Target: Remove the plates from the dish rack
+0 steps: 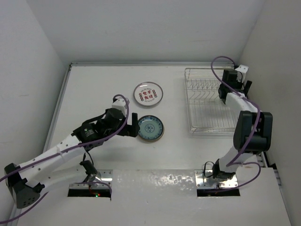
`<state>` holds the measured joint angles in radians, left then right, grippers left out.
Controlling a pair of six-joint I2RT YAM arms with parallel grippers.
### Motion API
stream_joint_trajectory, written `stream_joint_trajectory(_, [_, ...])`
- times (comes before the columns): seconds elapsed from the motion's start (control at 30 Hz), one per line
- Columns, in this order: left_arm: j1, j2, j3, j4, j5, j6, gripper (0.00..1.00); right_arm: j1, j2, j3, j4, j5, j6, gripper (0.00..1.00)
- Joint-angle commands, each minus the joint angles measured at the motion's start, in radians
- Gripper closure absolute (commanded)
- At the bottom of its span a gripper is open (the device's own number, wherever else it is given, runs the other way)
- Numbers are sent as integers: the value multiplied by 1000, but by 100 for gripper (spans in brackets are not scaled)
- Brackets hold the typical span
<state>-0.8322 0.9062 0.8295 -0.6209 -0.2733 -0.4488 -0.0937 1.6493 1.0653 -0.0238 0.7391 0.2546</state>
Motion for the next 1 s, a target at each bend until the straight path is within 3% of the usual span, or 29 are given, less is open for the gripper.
stream_joint_trajectory(0.0, [-10, -38, -3, 19, -17, 5, 0, -60, 26, 12, 133, -84, 21, 13])
stream_joint_trajectory(0.03, [-10, -47, -6, 26, -14, 9, 0, -66, 30, 1, 145, -99, 17, 23])
stream_joint_trajectory(0.1, [-10, -50, -7, 30, -1, 13, 0, -74, 47, -1, 179, -113, 6, 33])
stream_joint_trajectory(0.37, [-10, -41, -7, 33, 23, 22, 0, -75, 87, -21, 263, -139, -60, 58])
stream_joint_trajectory(0.5, [-10, -38, -9, 36, 26, 24, 0, -75, 113, -21, 259, -153, -54, 76])
stream_joint_trajectory(0.83, [-10, -26, -9, 35, 25, 24, 0, -75, 89, -56, 292, -113, -51, 99])
stream_joint_trajectory(0.97, [-10, -24, -9, 35, 22, 22, 0, -75, 60, -73, 298, -113, -51, 100])
